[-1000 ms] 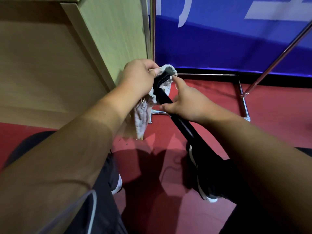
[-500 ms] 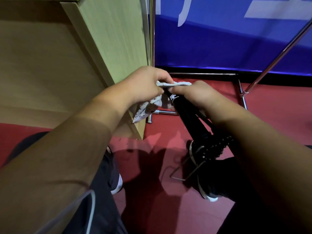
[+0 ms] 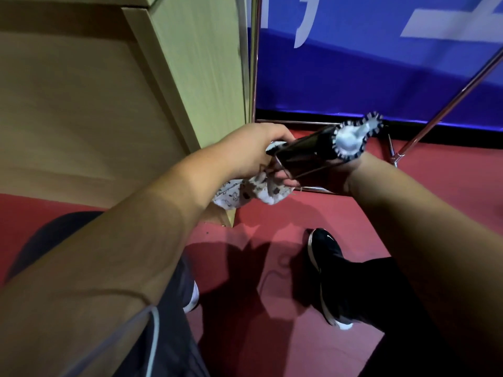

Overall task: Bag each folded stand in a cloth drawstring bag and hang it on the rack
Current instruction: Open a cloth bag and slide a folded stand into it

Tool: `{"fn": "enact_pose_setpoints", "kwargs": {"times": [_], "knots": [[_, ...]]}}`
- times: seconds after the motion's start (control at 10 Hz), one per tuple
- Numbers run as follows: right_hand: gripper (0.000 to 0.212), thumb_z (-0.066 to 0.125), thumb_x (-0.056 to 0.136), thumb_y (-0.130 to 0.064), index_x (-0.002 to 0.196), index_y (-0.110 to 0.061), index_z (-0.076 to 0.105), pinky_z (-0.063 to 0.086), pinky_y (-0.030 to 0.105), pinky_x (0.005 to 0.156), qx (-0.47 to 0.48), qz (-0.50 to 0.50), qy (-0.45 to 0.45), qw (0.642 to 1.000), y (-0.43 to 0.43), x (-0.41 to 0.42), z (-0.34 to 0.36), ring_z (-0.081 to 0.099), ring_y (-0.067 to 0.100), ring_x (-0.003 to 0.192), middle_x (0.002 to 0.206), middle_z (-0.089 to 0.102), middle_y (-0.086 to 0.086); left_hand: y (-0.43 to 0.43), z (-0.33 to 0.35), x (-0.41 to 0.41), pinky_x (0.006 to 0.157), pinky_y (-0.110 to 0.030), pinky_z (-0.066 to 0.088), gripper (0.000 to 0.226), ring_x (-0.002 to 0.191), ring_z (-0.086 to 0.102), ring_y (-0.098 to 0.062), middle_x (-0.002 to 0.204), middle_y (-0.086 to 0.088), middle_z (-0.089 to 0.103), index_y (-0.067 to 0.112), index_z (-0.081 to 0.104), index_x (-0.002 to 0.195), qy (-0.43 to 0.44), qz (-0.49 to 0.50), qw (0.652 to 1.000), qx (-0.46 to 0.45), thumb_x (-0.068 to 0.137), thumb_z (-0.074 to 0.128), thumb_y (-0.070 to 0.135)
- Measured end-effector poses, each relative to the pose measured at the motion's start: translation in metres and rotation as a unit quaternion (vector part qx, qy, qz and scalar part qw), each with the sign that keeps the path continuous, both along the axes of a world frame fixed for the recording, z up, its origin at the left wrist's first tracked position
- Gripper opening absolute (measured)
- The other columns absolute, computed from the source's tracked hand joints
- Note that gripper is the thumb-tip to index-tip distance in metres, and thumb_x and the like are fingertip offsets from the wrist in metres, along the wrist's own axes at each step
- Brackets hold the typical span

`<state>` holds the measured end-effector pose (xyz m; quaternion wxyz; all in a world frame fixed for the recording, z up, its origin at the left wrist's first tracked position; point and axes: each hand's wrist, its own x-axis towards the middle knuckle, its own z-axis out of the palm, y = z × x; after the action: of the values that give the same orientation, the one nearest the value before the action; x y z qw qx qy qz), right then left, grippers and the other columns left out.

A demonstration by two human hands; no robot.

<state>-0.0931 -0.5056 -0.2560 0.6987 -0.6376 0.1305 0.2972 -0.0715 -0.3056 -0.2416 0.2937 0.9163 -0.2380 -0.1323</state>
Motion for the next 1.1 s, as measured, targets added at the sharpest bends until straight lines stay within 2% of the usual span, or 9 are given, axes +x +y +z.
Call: {"fn": "enact_pose_setpoints", "kwargs": {"times": [0.1,0.2,0.3,0.4,0.6,0.7,0.8,0.9,1.1], "knots": [[0.027,0.054,0.101,-0.024,0.096,-0.013,0.078,0.06,0.04,0.086,0.006,0.045,-0.014,0.999,0.016,-0.01,0.026,0.074,0.024,0.075,0.083,0.075,0.01,-0.002,-0.001,0.0,0.079,-0.018,0.047,0.031,0.087,0.061,-0.004,0.097,0.012,0.063,0.021,0.066,0.119,0.028,0.0,0.998,-0.05,0.092,0.075,0.007],[0.036,0.048,0.106,-0.03,0.119,-0.007,0.073,0.063,0.035,0.065,-0.073,-0.028,-0.025,0.997,0.016,0.002,0.023,0.076,0.026,0.069,0.084,0.077,0.014,-0.004,-0.001,0.002,0.086,-0.027,0.054,0.036,0.087,0.067,-0.008,0.095,-0.003,0.072,0.02,0.067,0.107,0.071,0.059,0.986,-0.137,0.084,0.08,-0.004],[0.021,0.058,0.101,-0.029,0.097,-0.011,0.07,0.053,0.03,0.053,-0.228,-0.058,-0.084,0.968,0.01,0.008,0.02,0.066,0.023,0.058,0.079,0.074,0.012,-0.004,0.006,0.004,0.09,-0.033,0.06,0.044,0.087,0.073,-0.009,0.094,0.001,0.077,0.026,0.068,0.108,0.072,0.141,0.974,-0.161,0.075,0.082,0.0],[0.039,0.069,0.092,-0.045,0.101,-0.008,0.062,0.053,0.033,0.053,-0.421,0.022,-0.107,0.901,0.01,0.006,0.013,0.066,0.029,0.073,0.093,0.067,0.014,-0.004,0.014,0.002,0.082,-0.043,0.062,0.037,0.088,0.075,-0.018,0.092,0.002,0.077,0.033,0.069,0.098,0.043,0.165,0.978,-0.121,0.068,0.074,0.013],[0.052,0.049,0.102,-0.055,0.106,-0.007,0.068,0.063,0.048,0.073,-0.332,0.102,0.019,0.938,0.029,-0.009,0.008,0.074,0.034,0.077,0.094,0.072,0.015,-0.005,0.014,0.001,0.079,-0.046,0.063,0.044,0.085,0.076,-0.019,0.09,0.001,0.078,0.027,0.073,0.101,0.038,0.21,0.969,-0.128,0.057,0.074,0.025],[0.03,0.052,0.089,-0.028,0.1,-0.008,0.071,0.061,0.039,0.066,-0.268,0.094,0.029,0.958,0.033,-0.011,0.016,0.071,0.03,0.069,0.092,0.069,0.011,-0.004,0.013,0.005,0.079,-0.039,0.063,0.031,0.083,0.076,-0.015,0.088,0.003,0.079,0.023,0.075,0.096,0.033,0.228,0.963,-0.137,0.066,0.084,0.029],[0.033,0.055,0.082,-0.031,0.095,-0.006,0.072,0.067,0.052,0.063,-0.334,0.109,-0.047,0.935,0.038,-0.014,0.014,0.079,0.036,0.071,0.085,0.078,0.014,-0.005,0.012,0.005,0.073,-0.028,0.057,0.03,0.076,0.073,-0.007,0.084,0.009,0.079,0.022,0.075,0.094,0.035,0.235,0.96,-0.151,0.073,0.092,0.035],[0.027,0.058,0.092,-0.03,0.092,-0.006,0.071,0.067,0.054,0.062,-0.38,0.099,-0.105,0.914,0.037,-0.012,-0.001,0.078,0.037,0.07,0.084,0.077,0.017,-0.007,0.011,0.001,0.088,-0.034,0.061,0.043,0.085,0.076,-0.011,0.087,0.01,0.08,0.019,0.075,0.098,0.051,0.225,0.954,-0.192,0.067,0.096,0.039],[0.024,0.057,0.1,-0.018,0.104,-0.005,0.077,0.05,0.036,0.079,-0.457,0.018,-0.189,0.869,0.021,0.012,-0.018,0.07,0.04,0.105,0.103,0.076,0.02,-0.004,0.019,0.006,0.071,-0.015,0.051,0.027,0.069,0.062,0.0,0.08,0.003,0.074,0.018,0.078,0.096,0.057,0.213,0.949,-0.228,0.077,0.095,0.027]]}}
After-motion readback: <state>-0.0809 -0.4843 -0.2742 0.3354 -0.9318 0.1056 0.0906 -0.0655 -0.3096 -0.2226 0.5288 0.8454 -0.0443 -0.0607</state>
